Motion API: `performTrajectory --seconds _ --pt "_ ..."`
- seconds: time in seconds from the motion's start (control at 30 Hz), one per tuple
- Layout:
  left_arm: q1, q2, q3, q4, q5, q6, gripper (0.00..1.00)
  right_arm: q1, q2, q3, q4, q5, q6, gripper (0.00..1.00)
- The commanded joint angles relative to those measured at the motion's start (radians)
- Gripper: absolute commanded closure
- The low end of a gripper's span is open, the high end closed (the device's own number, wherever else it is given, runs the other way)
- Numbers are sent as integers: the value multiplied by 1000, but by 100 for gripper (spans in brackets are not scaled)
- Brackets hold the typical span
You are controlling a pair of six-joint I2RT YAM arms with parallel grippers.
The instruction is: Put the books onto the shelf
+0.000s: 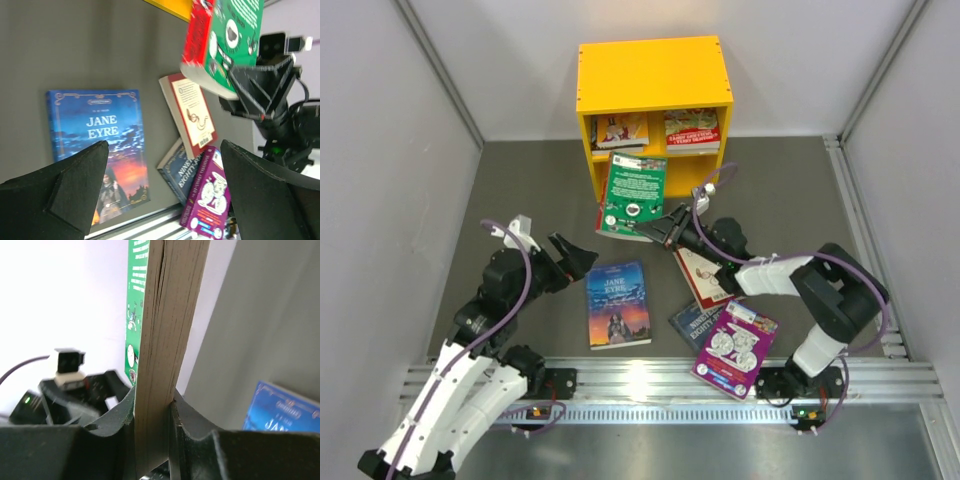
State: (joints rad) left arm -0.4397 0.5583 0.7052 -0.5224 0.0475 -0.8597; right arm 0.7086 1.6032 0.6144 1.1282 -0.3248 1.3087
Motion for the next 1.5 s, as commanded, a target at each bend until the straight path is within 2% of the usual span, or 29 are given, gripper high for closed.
performTrajectory --seconds 0.0,0.2,0.4,0.47,0.67,0.83,0.87,0.9,1.0,1.07,1.2,1.23,1.3,1.33,1.47 --pt "-1 -20 19 -59 -77 67 2 -15 72 129 -17 -60 -42 100" --pt "1 -2 -22 -10 -67 80 2 -17 150 203 -229 -66 -121 100" --pt "-1 35 -73 64 -52 74 2 -38 193 249 -301 -43 -178 100" --pt "-1 55 -84 104 -8 68 3 -58 240 281 -303 -46 -181 100" --pt "-1 130 -108 185 25 56 4 -113 428 493 -297 -77 -177 100" --pt "1 205 -121 263 40 56 5 -138 601 749 -409 -105 -190 100" --pt "1 219 -127 278 38 56 6 -149 624 783 -427 -108 -189 95" --pt "1 236 -130 298 40 56 6 -152 644 844 -439 -112 -189 84" --pt "-1 317 -139 373 37 51 8 -167 704 930 -499 -112 -207 35" --pt "-1 393 -147 445 38 50 9 -179 718 941 -531 -112 -227 24" --pt "-1 553 -139 582 31 54 13 -192 689 877 -527 -120 -238 22" --pt "-1 636 -125 594 23 53 14 -193 669 857 -522 -122 -239 22" --pt "-1 733 -57 607 25 53 20 -193 644 791 -510 -119 -246 22" --pt "-2 835 -27 607 26 53 23 -193 618 771 -504 -117 -249 21" --pt "-4 1070 198 556 -12 42 32 -196 574 677 -472 -122 -239 21"
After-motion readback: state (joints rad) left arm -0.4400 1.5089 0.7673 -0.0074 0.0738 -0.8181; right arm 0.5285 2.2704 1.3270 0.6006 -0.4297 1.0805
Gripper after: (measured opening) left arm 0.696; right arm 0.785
